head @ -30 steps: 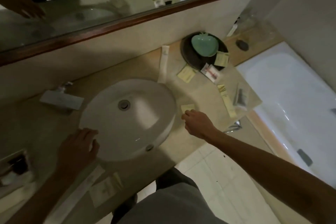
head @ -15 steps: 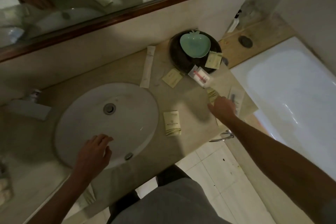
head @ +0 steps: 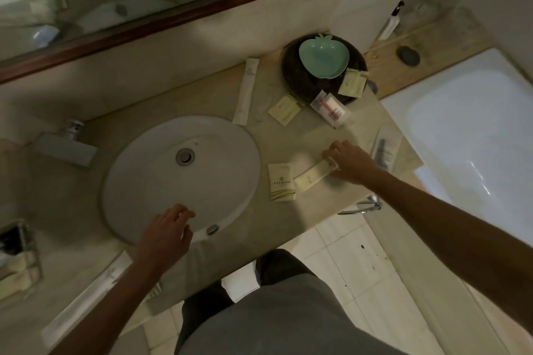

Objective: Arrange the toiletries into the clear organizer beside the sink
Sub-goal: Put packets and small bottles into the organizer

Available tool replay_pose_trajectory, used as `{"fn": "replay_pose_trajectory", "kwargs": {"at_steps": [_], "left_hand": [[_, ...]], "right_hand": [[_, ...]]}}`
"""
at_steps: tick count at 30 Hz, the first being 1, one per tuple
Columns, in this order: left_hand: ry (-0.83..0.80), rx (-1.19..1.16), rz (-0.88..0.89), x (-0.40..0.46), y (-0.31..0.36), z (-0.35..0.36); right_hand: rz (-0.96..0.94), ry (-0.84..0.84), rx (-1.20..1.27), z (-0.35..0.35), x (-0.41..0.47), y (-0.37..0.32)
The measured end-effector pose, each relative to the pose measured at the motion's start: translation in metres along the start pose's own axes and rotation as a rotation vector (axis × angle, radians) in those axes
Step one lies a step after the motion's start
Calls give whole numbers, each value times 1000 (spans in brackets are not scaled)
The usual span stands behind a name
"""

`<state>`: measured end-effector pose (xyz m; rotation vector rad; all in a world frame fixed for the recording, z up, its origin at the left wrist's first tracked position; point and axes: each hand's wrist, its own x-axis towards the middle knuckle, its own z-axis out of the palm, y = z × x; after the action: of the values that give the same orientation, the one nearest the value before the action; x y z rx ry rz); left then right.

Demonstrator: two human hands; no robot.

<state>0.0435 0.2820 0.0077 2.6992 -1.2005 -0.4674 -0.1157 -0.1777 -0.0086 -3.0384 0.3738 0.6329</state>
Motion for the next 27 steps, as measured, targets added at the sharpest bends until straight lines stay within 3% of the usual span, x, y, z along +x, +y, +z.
{"fn": "replay_pose_trajectory", "kwargs": {"at_steps": [5,12,18,20,24,27], "left_hand": [[21,-20,36,-2,13,6],[113,-76,176,17,57,13],[36,-98,367,11,82,-10],[-42,-127,317,-5,61,-20],[-81,-139,176,-56,-25,-30],[-54,-143,19,-102,-118,-41]], "right_hand": [[-85,-81,-97,1,-2,5],[50,-196,484,-6,-37,-16],[-133,-286,851,-42,-46,-164],[-201,-288,893,-53,-36,-227],[-293,-265,783,-63,-18,-322],[-335,-39,302,-63,-1,-376]]}}
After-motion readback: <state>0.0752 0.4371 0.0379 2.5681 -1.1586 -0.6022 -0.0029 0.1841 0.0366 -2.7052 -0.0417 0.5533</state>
